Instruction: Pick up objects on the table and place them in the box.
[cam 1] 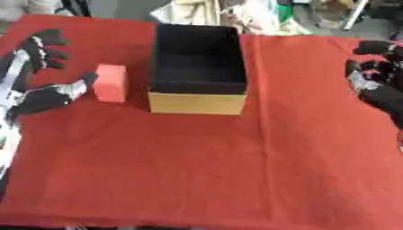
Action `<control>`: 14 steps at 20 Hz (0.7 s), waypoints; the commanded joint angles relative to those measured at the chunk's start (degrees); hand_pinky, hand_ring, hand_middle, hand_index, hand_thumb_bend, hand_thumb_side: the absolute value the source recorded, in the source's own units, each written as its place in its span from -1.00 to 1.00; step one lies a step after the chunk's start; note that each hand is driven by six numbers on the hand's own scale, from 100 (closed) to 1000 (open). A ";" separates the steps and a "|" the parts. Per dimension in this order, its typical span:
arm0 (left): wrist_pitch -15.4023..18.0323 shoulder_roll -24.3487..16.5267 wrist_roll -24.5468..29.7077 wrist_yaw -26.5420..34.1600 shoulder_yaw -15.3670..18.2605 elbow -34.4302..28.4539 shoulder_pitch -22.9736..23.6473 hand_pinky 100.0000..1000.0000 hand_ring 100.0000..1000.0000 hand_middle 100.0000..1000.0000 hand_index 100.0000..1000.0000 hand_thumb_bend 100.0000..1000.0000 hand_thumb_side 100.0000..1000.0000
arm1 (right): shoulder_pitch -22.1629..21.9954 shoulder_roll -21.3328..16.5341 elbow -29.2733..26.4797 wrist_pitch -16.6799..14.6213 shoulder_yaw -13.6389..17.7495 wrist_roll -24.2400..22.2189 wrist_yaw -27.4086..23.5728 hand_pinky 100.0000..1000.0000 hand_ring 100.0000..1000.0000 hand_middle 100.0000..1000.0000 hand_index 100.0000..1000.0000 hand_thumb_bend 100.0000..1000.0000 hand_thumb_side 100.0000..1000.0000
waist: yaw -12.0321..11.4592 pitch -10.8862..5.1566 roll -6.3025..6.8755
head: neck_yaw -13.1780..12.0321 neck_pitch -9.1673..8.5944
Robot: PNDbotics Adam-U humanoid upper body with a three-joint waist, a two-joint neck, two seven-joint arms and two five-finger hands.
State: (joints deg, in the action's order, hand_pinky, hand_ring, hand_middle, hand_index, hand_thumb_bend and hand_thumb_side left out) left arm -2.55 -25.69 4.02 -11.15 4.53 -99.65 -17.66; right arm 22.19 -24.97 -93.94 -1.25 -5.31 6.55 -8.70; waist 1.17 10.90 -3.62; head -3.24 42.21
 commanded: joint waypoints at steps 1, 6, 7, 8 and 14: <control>0.15 -1.42 0.17 -0.28 0.69 -0.73 -0.53 0.33 0.40 0.44 0.78 0.01 -0.70 | 0.62 -0.94 -0.60 -0.13 0.57 -0.03 0.14 -0.27 -0.01 0.30 0.48 -0.78 -1.00 | 0.08 -0.95 0.32 | -0.12 -0.33; 0.15 -1.59 0.28 -0.45 0.69 -0.71 -0.55 0.33 0.40 0.44 0.78 -0.01 -0.72 | 0.59 -0.94 -0.58 -0.13 0.57 -0.02 0.16 -0.27 -0.01 0.30 0.48 -0.78 -1.00 | 0.08 -0.98 0.37 | -0.12 -0.33; 0.15 -1.65 0.32 -0.49 0.68 -0.69 -0.55 0.34 0.40 0.44 0.78 -0.01 -0.73 | 0.59 -0.95 -0.58 -0.13 0.57 -0.02 0.16 -0.27 -0.01 0.30 0.48 -0.78 -1.00 | 0.08 -1.00 0.38 | -0.13 -0.33; 0.17 -1.83 0.40 -0.59 0.65 -0.68 -0.57 0.34 0.40 0.44 0.78 -0.01 -0.74 | 0.59 -0.95 -0.57 -0.13 0.57 -0.02 0.17 -0.27 -0.01 0.30 0.48 -0.77 -1.00 | 0.09 -1.01 0.40 | -0.12 -0.30; 1.15 -7.68 3.62 -3.99 -2.15 0.31 -3.00 0.40 0.44 0.48 0.76 -0.02 -0.83 | 0.49 -1.35 -0.49 -0.10 0.38 -0.25 0.30 -0.27 -0.01 0.30 0.48 -0.77 -1.00 | 0.30 -1.31 0.85 | -0.07 -0.10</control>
State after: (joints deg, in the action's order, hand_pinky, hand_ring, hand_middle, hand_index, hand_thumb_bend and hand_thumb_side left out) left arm -1.66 -30.33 6.79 -14.23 2.80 -98.91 -19.67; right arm 22.15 -24.97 -93.93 -1.26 -5.31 6.39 -8.70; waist 1.42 10.54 -2.93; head -3.24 42.21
